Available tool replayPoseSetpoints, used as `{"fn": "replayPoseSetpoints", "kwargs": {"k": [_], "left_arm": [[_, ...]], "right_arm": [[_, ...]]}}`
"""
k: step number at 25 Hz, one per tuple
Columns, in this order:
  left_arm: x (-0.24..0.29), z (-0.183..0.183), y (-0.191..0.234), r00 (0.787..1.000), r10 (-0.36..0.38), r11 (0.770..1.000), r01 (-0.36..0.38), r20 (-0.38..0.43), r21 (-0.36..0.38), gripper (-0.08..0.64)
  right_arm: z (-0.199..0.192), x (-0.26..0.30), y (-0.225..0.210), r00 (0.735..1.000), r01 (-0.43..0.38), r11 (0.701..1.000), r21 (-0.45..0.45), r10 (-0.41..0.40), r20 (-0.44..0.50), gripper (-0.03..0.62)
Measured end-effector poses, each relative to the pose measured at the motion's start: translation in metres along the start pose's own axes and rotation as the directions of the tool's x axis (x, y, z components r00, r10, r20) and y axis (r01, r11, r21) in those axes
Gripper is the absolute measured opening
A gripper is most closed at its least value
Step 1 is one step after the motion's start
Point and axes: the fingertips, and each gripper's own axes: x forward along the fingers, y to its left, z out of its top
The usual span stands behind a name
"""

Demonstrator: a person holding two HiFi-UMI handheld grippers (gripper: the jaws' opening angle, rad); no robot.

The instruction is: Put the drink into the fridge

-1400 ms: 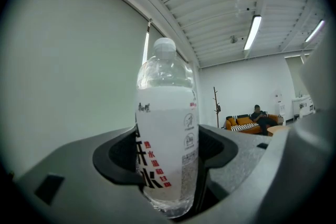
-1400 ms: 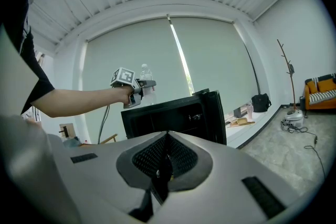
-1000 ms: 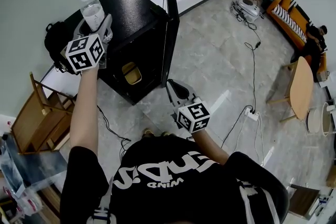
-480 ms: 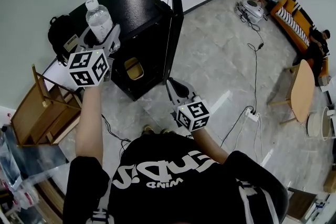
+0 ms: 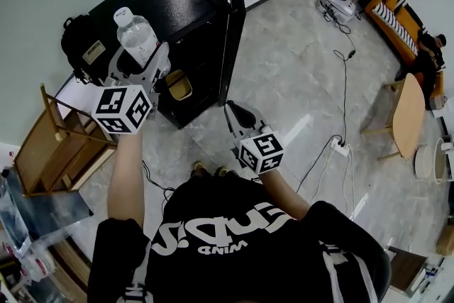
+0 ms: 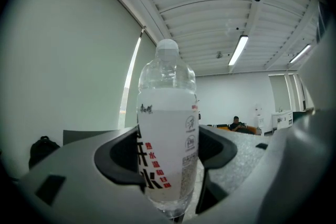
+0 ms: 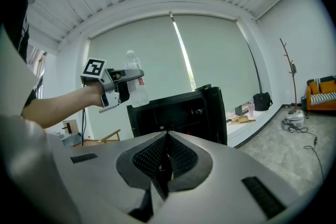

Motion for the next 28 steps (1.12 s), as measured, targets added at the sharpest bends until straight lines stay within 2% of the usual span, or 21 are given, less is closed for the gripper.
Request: {"fn": "replayPoseSetpoints", "kwargs": {"k": [5,13,22,28], "left_arm": [[-0.010,-0.033,-0.026,0.999,-0.045,0.999,0.045,0.001,0.011,0.308],[-0.028,-0.100,-0.060,0.995,-0.098,0.995,0.097,-0.033,-0.027,0.308],[-0.020,-0.159,-0.049,0.993,-0.077,0.997,0.074,-0.084,-0.034,0.310],[0.000,-0.214,-0.040,0.995,-0.059,0.998,0.059,-0.083,-0.004,0.310]], "right_arm": [[-0.014,-0.006,-0.008,1.000,0.020,1.000,0.014,-0.020,-0.019,0.015],[-0.034,-0.006,-0.014,0.999,0.024,0.999,0.032,-0.023,-0.040,0.015],[-0.044,0.019,-0.021,1.000,-0.022,0.999,0.029,0.022,0.001,0.015],[-0.076,0.040,-0.040,0.999,-0.024,0.999,0.030,0.023,0.041,0.015]]}}
